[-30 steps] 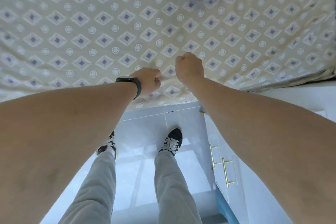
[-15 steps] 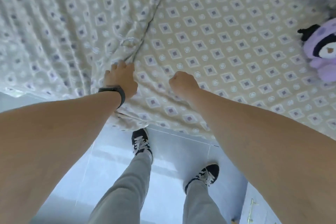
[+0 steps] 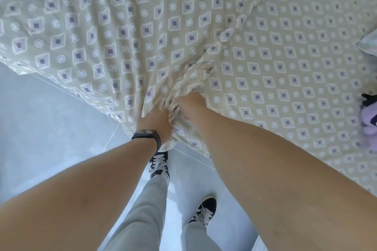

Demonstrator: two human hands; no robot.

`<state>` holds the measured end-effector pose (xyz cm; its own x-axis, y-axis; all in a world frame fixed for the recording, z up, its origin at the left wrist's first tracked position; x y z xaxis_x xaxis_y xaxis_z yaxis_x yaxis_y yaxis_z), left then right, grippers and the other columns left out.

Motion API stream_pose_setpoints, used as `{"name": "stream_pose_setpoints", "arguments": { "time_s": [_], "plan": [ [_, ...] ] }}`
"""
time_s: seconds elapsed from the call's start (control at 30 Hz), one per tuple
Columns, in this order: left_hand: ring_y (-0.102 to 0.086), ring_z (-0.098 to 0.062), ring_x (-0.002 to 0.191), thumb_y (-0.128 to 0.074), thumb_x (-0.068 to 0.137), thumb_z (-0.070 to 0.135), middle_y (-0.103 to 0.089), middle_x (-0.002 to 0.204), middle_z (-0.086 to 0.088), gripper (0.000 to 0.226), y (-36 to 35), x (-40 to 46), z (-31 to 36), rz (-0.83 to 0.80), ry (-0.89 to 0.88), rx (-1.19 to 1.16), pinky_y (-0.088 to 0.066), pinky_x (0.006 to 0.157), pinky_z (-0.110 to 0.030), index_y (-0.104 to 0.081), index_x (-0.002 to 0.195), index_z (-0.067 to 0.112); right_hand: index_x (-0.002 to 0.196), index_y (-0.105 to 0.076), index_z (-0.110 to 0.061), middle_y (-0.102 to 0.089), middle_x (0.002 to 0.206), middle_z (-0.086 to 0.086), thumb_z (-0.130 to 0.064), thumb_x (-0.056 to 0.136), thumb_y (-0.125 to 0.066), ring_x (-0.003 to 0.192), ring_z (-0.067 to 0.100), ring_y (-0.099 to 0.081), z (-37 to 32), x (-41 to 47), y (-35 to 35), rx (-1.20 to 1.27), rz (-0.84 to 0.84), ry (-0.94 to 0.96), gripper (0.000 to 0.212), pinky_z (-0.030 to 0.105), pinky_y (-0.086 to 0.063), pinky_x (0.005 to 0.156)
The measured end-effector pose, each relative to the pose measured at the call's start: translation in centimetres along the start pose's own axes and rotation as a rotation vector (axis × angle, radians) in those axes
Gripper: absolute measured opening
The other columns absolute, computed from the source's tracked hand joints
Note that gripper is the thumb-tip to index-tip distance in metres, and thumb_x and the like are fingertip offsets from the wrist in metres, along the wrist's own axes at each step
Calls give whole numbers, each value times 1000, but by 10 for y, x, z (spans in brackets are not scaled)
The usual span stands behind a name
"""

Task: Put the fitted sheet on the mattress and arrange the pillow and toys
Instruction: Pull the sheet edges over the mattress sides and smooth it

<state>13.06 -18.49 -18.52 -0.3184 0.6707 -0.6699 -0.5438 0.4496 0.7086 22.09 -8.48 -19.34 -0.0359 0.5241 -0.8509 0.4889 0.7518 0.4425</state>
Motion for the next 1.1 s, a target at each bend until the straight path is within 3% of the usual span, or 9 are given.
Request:
{"name": "stream_pose_setpoints", "arguments": {
  "time_s": [0.17,0.33,0.5,0.6,0.67,0.73,0.87,1.0,1.1],
  "plan": [
    [-59,-27,82,-47,99,26,-60,96,-2,13,-33,-12,23,-218,-172,-30,-43,66,-33,-55,107,21,133,-53,-3,-61,102,9,-20,101,-46,77,25,-56,55,-3,27,-201,76,-35,37,29,-41,58],
    [-58,-29,78,-47,99,28,-57,86,-2,16,-56,-35,70,-206,-284,-12,-45,64,-32,-56,89,18,117,-62,-6,-65,113,13,-35,101,-45,94,35,-62,93,-7,53,-237,177,-23,38,37,-50,78],
    [-59,-22,64,-44,96,14,-61,77,-1,17,-63,-75,106,-113,-354,356,-41,53,-29,-59,105,14,110,-62,-13,-53,82,3,-25,96,-47,92,33,-64,103,-41,76,-421,169,71,25,43,-56,88],
    [-62,-22,75,-45,94,12,-62,83,2,28,-24,-121,126,-71,-452,585,-42,65,-31,-62,115,19,113,-60,-10,-59,100,4,-20,95,-43,97,30,-62,80,-98,103,-498,193,259,27,37,-50,79],
    [-63,-24,97,-44,97,14,-67,103,3,32,15,-174,143,-10,-575,733,-43,84,-34,-61,122,24,106,-61,-9,-63,104,6,-24,96,-38,89,30,-61,72,-155,124,-478,208,360,29,34,-43,69],
    [-61,-23,104,-43,97,14,-66,110,4,32,63,-217,161,65,-685,880,-40,92,-34,-59,122,26,86,-51,-13,-58,87,4,-26,98,-36,74,25,-53,58,-212,152,-389,270,491,24,30,-35,58],
    [-61,-23,93,-42,95,14,-63,97,4,24,161,-342,198,221,-855,1052,-41,89,-33,-59,110,23,71,-41,-16,-49,68,2,-28,99,-40,58,16,-39,36,-373,215,-240,388,772,31,36,-35,54],
    [-59,-24,82,-53,90,17,-62,85,1,12,255,-455,228,609,-1050,963,-48,81,-37,-63,95,19,81,-56,-11,-61,73,5,-29,98,-47,58,15,-45,12,-503,260,-236,469,957,27,40,-44,54],
    [-61,-23,78,-64,83,24,-65,82,3,12,308,-505,224,759,-1091,889,-50,74,-36,-68,93,21,77,-55,-18,-58,69,-3,-31,99,-48,61,16,-54,-22,-575,277,-354,568,1034,26,37,-45,56]
  ]
}}
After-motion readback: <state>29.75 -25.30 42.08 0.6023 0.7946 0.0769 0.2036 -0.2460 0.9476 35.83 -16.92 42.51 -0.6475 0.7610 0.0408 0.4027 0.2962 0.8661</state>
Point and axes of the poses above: each hand's wrist, its own x-axis towards the middle knuckle, its own y-axis out of the back of the hand, z = x × y, the point moved 8 cm from there along x, towards the middle knuckle
